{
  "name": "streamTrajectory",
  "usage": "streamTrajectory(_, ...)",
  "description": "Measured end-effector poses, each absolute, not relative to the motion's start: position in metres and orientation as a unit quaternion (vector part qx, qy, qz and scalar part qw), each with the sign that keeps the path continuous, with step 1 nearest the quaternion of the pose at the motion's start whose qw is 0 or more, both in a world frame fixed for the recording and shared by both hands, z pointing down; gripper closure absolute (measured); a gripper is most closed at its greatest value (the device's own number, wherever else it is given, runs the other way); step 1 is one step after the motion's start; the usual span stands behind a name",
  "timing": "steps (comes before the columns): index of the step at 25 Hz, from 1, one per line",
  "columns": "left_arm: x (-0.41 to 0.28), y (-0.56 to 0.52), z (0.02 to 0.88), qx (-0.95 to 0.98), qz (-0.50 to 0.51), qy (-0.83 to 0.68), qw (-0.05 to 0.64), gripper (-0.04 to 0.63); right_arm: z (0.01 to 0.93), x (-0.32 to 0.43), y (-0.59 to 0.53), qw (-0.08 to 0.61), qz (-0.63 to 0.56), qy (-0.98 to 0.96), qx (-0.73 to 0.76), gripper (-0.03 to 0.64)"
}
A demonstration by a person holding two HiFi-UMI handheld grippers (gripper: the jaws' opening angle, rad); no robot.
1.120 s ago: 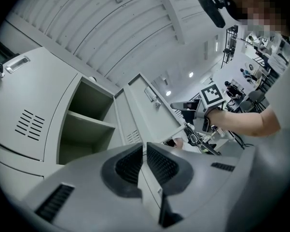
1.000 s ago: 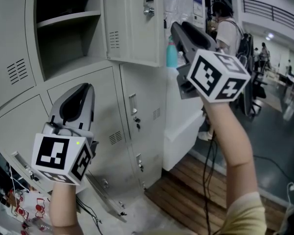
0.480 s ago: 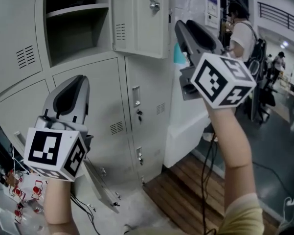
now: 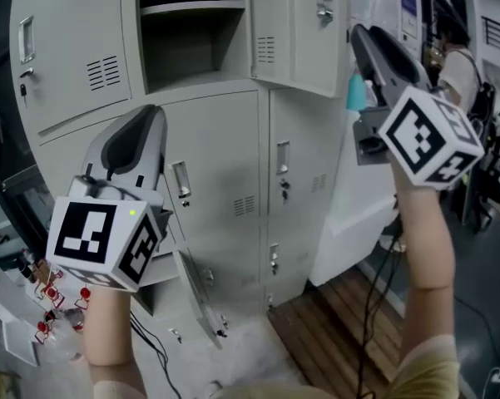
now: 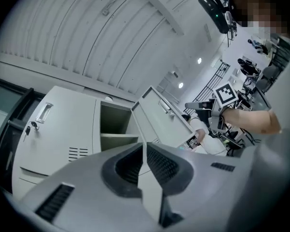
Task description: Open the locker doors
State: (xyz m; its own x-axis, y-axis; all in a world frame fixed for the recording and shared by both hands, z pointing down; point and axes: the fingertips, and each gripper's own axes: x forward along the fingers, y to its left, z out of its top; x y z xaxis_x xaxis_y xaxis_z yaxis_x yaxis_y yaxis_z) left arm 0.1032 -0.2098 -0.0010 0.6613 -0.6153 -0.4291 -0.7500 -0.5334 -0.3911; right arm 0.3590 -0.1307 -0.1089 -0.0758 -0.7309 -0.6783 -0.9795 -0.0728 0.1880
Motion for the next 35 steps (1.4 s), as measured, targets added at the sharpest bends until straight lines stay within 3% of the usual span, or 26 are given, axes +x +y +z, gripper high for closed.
streamTrajectory(3,0.084,-0.213,-0.005,-0.862,0.124,0.399,0.288,0.591,-0.115,0.335,-0.121,0.169,0.361,0.650,-0.647,0.514)
streamTrajectory(12,0.011,-0.238,-0.022,-0.842,0.129,0.424,0.308,0.591,-0.117,0.263,-0.127,0.207,0.365,0.672,-0.610,0.514)
streamTrajectory(27,-0.105,-0.292,-0.040,-0.790,0.112,0.510,0.322,0.591,-0.077,0.136,-0.243,0.170,0.311,0.752,-0.556,0.514)
streamTrajectory(35,-0.151,-0.304,-0.062,-0.752,0.118,0.548,0.346,0.504,-0.056,0.093,-0.295,0.159,0.287,0.783,-0.528,0.514)
